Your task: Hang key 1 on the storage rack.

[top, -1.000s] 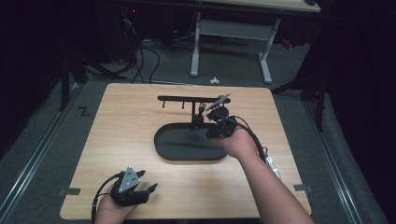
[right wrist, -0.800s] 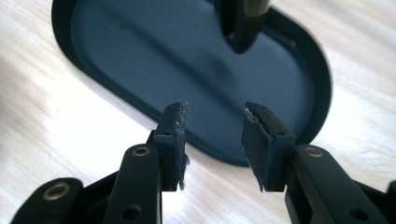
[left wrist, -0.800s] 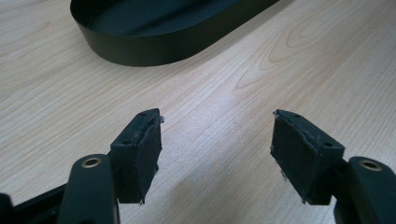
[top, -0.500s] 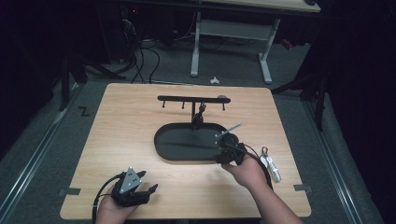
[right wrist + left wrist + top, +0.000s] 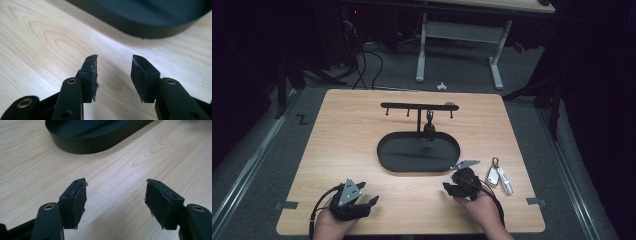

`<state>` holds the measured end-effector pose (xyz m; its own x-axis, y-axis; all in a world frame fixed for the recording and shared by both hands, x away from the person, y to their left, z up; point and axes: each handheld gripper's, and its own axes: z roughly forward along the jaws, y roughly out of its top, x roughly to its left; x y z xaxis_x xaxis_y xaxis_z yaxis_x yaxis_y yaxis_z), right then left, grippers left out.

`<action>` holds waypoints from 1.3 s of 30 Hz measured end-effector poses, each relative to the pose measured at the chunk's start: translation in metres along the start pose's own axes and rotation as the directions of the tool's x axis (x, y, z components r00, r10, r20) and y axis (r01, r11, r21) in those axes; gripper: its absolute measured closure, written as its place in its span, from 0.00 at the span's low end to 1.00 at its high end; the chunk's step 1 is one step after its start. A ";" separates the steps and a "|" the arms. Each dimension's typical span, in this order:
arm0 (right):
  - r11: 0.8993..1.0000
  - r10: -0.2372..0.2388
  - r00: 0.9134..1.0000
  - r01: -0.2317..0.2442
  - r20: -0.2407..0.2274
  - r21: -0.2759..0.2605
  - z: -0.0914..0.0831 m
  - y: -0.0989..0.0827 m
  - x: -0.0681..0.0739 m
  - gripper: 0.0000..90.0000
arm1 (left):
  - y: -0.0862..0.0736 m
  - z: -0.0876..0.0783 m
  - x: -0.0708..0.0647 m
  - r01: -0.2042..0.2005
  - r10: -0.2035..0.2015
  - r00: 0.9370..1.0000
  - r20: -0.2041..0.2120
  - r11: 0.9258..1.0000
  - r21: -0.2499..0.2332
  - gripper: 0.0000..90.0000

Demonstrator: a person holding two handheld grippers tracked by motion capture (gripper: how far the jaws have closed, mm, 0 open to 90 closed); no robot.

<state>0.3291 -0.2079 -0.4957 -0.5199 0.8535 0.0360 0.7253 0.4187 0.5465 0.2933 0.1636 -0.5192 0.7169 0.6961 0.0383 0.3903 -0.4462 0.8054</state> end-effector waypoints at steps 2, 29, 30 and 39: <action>0.999 -0.017 1.000 0.018 0.017 -0.028 0.000 -0.006 0.001 0.61 | 0.000 0.000 0.001 0.002 -0.002 1.000 -0.004 1.000 0.000 0.37; 0.944 0.279 0.939 -0.230 0.202 -0.238 -0.042 -0.049 -0.112 0.42 | 0.000 0.002 -0.005 -0.016 0.016 1.000 0.011 1.000 0.015 0.37; 0.944 0.279 0.939 -0.230 0.202 -0.238 -0.042 -0.049 -0.112 0.42 | 0.000 0.002 -0.005 -0.016 0.016 1.000 0.011 1.000 0.016 0.37; 0.913 0.399 0.902 -0.375 0.164 -0.160 -0.019 -0.052 -0.136 0.49 | -0.003 -0.002 -0.005 -0.009 0.009 1.000 0.002 1.000 0.015 0.37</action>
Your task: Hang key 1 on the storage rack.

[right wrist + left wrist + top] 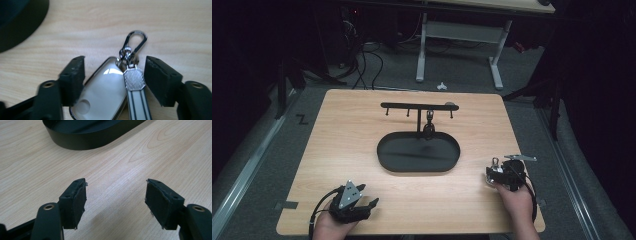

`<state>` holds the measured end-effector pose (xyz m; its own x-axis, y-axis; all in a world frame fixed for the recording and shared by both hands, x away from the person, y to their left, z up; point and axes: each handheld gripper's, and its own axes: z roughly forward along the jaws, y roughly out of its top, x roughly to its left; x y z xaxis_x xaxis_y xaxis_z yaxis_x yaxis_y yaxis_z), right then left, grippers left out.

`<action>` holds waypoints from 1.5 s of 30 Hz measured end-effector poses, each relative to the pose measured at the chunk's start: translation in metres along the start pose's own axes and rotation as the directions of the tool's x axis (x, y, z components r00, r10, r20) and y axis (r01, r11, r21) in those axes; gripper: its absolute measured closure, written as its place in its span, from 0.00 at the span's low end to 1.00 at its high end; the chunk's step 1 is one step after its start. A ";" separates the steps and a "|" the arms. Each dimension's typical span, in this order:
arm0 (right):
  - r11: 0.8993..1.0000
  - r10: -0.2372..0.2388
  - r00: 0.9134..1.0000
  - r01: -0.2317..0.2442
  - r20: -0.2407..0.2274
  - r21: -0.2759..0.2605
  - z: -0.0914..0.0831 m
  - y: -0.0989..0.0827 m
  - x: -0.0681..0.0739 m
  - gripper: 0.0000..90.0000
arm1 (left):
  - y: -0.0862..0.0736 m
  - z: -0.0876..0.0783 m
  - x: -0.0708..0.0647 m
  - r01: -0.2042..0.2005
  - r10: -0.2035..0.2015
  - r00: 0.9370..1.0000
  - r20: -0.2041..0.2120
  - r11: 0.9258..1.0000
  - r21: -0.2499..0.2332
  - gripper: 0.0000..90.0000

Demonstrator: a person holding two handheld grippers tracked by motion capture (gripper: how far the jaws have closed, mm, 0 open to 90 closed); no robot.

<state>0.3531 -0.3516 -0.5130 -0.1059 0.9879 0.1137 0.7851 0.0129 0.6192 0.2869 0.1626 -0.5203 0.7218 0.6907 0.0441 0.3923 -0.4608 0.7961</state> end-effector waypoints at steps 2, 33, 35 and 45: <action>1.000 -0.003 1.000 0.003 0.011 0.009 0.000 -0.001 0.000 0.56 | 0.000 0.000 0.000 0.000 0.000 1.000 0.000 1.000 0.000 0.37; 0.922 -0.369 0.905 0.385 -0.214 0.039 -0.019 -0.042 0.117 0.59 | 0.021 0.020 -0.007 -0.050 0.051 0.997 0.061 0.999 -0.021 0.37; 0.919 -0.375 0.902 0.392 -0.213 0.039 -0.019 -0.043 0.118 0.58 | 0.021 0.020 -0.007 -0.048 0.050 0.997 0.060 0.999 -0.022 0.37; 0.936 -0.338 0.911 0.351 -0.236 0.013 -0.022 -0.039 0.109 0.50 | 0.020 0.021 -0.009 -0.054 0.054 0.997 0.055 0.998 -0.015 0.37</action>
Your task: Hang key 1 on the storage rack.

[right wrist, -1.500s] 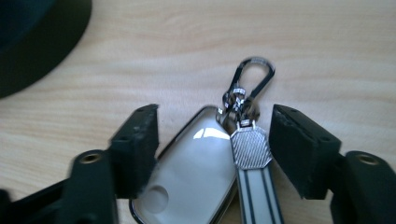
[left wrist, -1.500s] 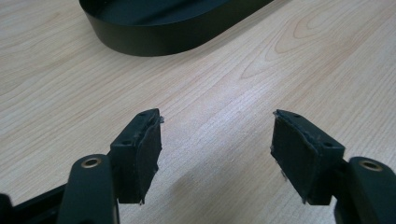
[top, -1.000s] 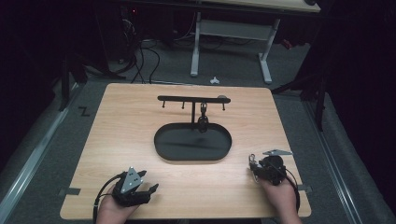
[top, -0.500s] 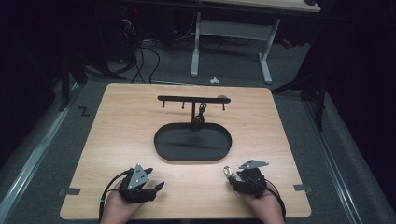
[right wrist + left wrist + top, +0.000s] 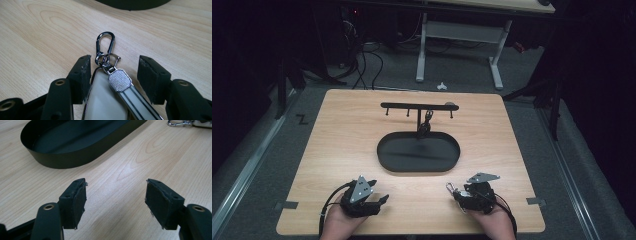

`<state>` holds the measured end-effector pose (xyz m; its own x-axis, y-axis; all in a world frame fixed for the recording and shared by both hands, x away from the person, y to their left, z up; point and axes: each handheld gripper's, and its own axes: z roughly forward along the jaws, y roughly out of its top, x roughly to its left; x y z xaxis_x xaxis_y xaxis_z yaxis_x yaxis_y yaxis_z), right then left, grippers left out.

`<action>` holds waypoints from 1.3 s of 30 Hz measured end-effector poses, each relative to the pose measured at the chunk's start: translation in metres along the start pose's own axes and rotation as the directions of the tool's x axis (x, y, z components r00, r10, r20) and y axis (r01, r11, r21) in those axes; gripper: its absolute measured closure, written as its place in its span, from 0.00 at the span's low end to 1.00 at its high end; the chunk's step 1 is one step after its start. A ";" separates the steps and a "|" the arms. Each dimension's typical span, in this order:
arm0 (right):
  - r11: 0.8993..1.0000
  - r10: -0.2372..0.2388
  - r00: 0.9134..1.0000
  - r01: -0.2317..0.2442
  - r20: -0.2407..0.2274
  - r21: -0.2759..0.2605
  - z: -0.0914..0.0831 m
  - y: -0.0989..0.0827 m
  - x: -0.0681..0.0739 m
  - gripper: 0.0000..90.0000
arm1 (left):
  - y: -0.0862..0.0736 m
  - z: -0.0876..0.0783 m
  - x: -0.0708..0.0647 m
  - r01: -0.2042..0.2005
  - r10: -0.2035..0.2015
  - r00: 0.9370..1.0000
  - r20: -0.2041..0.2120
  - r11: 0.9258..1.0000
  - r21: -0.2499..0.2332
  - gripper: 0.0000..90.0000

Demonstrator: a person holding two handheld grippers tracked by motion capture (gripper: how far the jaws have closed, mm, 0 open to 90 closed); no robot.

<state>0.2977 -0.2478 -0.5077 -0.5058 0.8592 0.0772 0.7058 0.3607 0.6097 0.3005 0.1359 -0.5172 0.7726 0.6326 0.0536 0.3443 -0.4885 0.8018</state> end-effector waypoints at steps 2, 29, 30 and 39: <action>1.000 -0.002 1.000 0.002 0.004 0.000 -0.001 0.001 -0.001 0.49 | 0.000 0.000 -0.001 0.001 -0.001 1.000 0.003 1.000 0.001 0.37; 0.948 -0.047 0.999 0.046 -0.004 0.316 0.005 0.053 -0.003 0.45 | -0.001 0.000 0.001 0.000 0.000 1.000 0.021 1.000 -0.019 0.37; 0.942 -0.058 0.998 0.056 -0.004 0.331 0.006 0.056 -0.001 0.46 | -0.001 0.000 0.001 -0.001 0.001 1.000 0.020 1.000 -0.020 0.37; 0.879 -0.171 0.985 0.165 -0.028 0.448 0.018 0.076 0.018 0.48 | 0.000 0.000 0.001 -0.005 0.005 1.000 0.018 1.000 -0.021 0.37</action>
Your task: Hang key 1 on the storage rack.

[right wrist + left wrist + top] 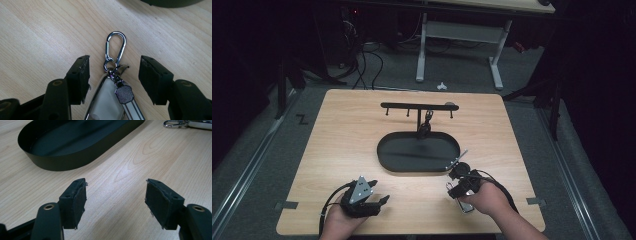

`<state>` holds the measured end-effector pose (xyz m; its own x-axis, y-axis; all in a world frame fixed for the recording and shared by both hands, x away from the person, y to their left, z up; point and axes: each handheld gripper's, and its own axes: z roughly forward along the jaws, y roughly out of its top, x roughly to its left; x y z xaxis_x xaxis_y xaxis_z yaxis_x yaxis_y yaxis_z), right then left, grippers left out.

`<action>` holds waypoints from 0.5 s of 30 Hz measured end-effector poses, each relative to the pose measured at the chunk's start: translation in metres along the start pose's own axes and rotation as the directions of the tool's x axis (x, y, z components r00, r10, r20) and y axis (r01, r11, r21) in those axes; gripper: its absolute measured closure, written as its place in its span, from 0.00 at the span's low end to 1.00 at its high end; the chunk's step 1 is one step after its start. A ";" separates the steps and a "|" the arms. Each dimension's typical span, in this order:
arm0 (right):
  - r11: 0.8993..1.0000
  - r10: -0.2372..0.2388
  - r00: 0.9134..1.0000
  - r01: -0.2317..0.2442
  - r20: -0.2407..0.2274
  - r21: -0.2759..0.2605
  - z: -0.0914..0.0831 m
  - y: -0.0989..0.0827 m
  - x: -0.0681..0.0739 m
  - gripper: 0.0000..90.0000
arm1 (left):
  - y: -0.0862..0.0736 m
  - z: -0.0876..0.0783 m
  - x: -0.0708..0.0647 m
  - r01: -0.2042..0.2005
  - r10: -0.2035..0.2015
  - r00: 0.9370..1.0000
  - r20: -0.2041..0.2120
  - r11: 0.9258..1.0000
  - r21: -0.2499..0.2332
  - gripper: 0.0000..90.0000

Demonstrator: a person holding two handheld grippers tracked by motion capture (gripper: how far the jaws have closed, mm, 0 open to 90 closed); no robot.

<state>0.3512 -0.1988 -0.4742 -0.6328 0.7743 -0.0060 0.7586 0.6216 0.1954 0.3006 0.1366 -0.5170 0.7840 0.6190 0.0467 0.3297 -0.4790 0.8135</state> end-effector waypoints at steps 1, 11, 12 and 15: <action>1.000 0.001 1.000 -0.001 -0.005 0.009 0.001 0.002 0.001 0.48 | 0.000 0.000 0.000 0.000 0.000 1.000 0.001 1.000 0.001 0.37; 0.993 -0.015 1.000 0.016 -0.006 0.114 0.012 0.016 -0.002 0.57 | 0.000 0.000 0.001 -0.004 0.004 1.000 0.000 1.000 0.002 0.37; 0.992 -0.002 1.000 0.002 -0.004 0.127 0.014 0.016 -0.002 0.60 | 0.000 0.000 0.001 -0.004 0.004 1.000 -0.001 1.000 0.002 0.37; 0.991 -0.012 1.000 0.012 -0.001 0.131 0.016 0.016 -0.002 0.62 | 0.000 0.000 0.001 -0.002 0.002 1.000 0.000 1.000 0.001 0.37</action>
<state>0.3669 -0.1886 -0.4868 -0.6423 0.7664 -0.0073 0.7645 0.6413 0.0653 0.3011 0.1370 -0.5170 0.7846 0.6181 0.0485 0.3288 -0.4811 0.8126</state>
